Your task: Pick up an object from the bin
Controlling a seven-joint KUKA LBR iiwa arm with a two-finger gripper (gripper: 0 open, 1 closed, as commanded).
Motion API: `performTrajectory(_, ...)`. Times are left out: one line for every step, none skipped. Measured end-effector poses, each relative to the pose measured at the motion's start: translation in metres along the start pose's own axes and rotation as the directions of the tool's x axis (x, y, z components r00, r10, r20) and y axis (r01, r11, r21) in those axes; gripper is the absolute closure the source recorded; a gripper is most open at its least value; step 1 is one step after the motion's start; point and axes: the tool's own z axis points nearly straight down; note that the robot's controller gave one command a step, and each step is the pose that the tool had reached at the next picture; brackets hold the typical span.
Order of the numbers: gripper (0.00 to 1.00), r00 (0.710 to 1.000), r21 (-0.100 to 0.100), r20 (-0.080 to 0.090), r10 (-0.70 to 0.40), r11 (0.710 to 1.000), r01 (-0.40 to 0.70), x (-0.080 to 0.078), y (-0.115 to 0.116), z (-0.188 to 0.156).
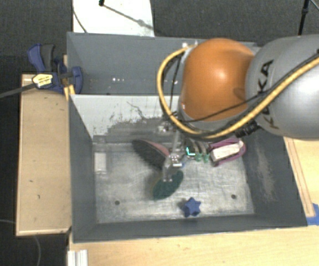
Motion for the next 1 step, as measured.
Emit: performTrajectory(0.0,0.964,0.001,0.002,-0.265,0.964,0.265,-0.0138,-0.0171,0.1433)
